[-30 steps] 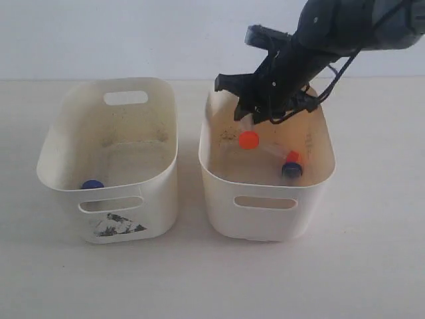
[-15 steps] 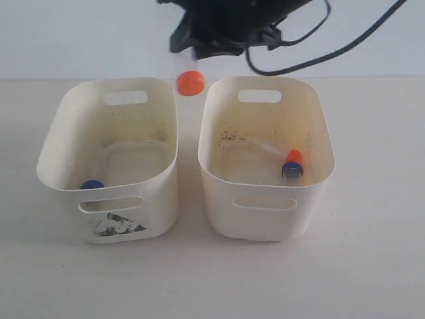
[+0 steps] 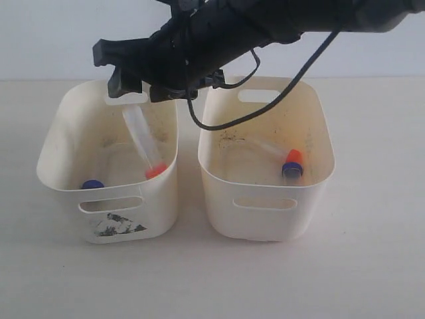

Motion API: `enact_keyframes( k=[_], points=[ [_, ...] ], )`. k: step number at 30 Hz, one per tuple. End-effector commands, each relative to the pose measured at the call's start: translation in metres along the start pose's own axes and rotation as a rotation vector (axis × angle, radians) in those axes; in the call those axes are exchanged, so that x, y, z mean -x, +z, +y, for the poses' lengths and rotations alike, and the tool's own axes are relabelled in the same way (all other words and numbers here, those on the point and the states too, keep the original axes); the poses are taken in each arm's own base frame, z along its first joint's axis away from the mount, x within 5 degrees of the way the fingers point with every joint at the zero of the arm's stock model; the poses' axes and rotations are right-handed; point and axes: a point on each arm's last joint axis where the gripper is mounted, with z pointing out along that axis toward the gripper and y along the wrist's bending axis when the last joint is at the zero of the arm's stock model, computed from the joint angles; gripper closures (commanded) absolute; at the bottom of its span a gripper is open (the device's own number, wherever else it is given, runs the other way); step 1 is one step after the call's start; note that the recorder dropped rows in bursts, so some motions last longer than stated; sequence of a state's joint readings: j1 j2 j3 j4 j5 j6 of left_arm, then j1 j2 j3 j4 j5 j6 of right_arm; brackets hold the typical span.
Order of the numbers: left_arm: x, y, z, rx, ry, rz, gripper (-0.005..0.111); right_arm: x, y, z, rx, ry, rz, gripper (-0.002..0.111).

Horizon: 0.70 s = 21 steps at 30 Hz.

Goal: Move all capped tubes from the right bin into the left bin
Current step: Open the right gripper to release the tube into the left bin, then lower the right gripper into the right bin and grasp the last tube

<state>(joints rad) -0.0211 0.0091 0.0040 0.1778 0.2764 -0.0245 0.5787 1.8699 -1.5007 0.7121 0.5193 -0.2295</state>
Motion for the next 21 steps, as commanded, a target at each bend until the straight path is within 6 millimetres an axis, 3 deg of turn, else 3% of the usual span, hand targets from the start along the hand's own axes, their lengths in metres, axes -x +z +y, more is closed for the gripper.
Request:
enact_keyframes(
  k=[1, 6, 11, 15, 21],
  points=[
    [0.003, -0.001, 0.000, 0.001, -0.013, -0.021, 0.102, 0.000, -0.009, -0.003, -0.003, -0.065, 0.040, 0.047],
    [0.003, -0.001, 0.000, 0.001, -0.013, -0.021, 0.102, 0.020, -0.049, -0.019, -0.027, -0.194, 0.170, 0.060],
    [0.003, -0.001, 0.000, 0.001, -0.013, -0.021, 0.102, 0.032, -0.080, -0.049, -0.215, -0.378, 0.322, 0.061],
    [0.003, -0.001, 0.000, 0.001, -0.013, -0.021, 0.102, 0.027, -0.081, -0.065, -0.307, -0.585, 0.441, 0.061],
    [0.003, -0.001, 0.000, 0.001, -0.013, -0.021, 0.102, 0.020, -0.059, -0.091, -0.363, -0.747, 0.574, 0.061]
  ],
)
